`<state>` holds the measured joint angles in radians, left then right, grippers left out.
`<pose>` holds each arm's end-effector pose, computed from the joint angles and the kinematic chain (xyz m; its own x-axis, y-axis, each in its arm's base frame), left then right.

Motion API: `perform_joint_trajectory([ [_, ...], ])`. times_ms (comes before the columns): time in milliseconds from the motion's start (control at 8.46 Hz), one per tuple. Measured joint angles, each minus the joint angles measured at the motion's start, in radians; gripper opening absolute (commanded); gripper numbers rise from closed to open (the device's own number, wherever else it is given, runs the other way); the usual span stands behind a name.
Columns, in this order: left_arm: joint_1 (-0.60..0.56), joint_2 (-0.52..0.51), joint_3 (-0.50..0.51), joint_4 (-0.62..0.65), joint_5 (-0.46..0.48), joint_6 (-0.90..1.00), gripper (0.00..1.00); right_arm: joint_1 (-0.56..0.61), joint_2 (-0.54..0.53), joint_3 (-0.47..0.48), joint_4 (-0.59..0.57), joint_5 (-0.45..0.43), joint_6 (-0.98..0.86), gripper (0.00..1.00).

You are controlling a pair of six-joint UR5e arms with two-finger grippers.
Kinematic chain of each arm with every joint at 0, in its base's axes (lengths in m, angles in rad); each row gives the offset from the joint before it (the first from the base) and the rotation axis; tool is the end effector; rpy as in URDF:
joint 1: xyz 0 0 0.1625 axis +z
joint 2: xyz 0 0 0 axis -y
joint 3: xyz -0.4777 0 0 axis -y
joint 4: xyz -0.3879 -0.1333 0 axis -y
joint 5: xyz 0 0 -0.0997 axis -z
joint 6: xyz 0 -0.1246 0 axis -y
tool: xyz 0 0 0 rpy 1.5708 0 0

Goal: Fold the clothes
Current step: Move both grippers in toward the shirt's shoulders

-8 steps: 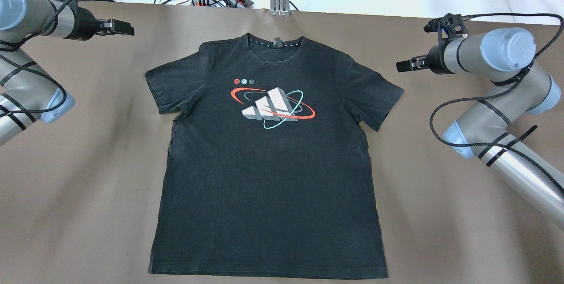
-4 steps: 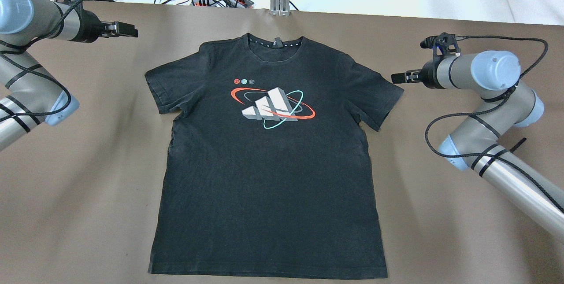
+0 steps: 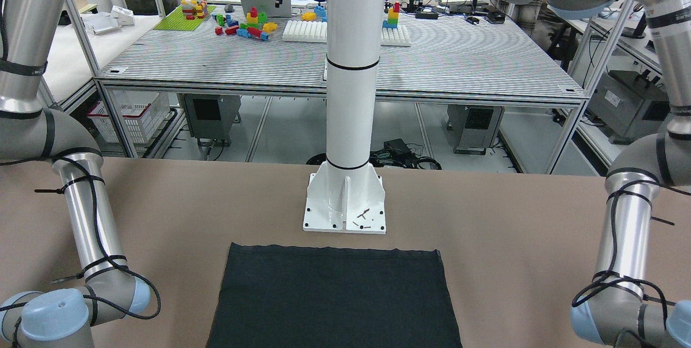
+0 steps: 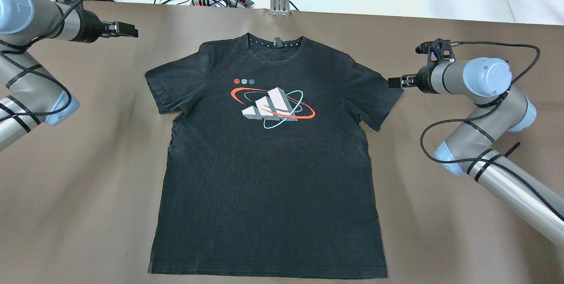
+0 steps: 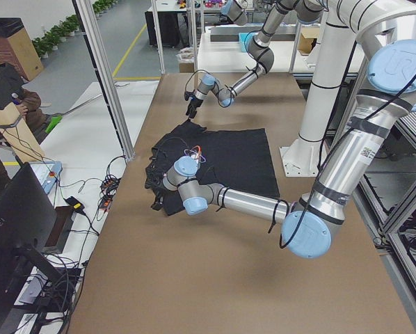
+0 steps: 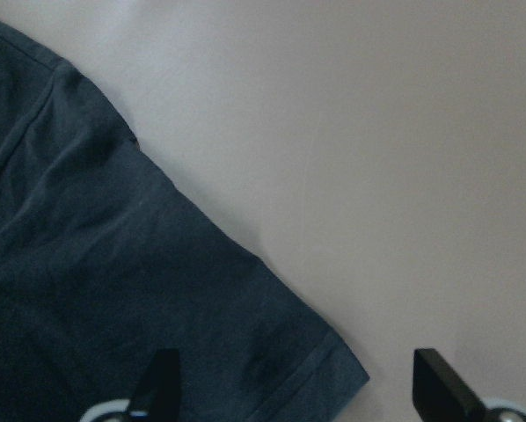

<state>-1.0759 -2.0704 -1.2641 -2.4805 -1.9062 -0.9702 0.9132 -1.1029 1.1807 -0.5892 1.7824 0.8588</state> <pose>0.2795 -0.7122 0.4716 0.5676 0.0719 -0.8202 0.4493 0.8077 0.3818 -0.3780 -0.6648 0.5314 0.6589 -0.1919 0.7274 -0.3056 0.8152 0.4919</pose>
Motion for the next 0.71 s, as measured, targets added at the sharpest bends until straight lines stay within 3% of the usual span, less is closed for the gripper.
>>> perform_joint_trajectory([
  [118,0.005,0.000,0.001,0.000,0.009,0.000,0.95,-0.011,0.000,-0.005,0.000,-0.013,0.002,0.91],
  [473,0.009,0.000,0.001,0.000,0.016,-0.001,0.95,-0.023,-0.001,-0.024,-0.001,-0.024,0.004,0.51],
  [591,0.010,0.000,0.000,-0.001,0.016,-0.003,0.95,-0.024,-0.001,-0.032,-0.001,-0.024,0.004,0.19],
  [709,0.010,0.000,-0.001,-0.001,0.016,-0.007,0.95,-0.026,-0.001,-0.037,-0.001,-0.024,0.005,0.00],
])
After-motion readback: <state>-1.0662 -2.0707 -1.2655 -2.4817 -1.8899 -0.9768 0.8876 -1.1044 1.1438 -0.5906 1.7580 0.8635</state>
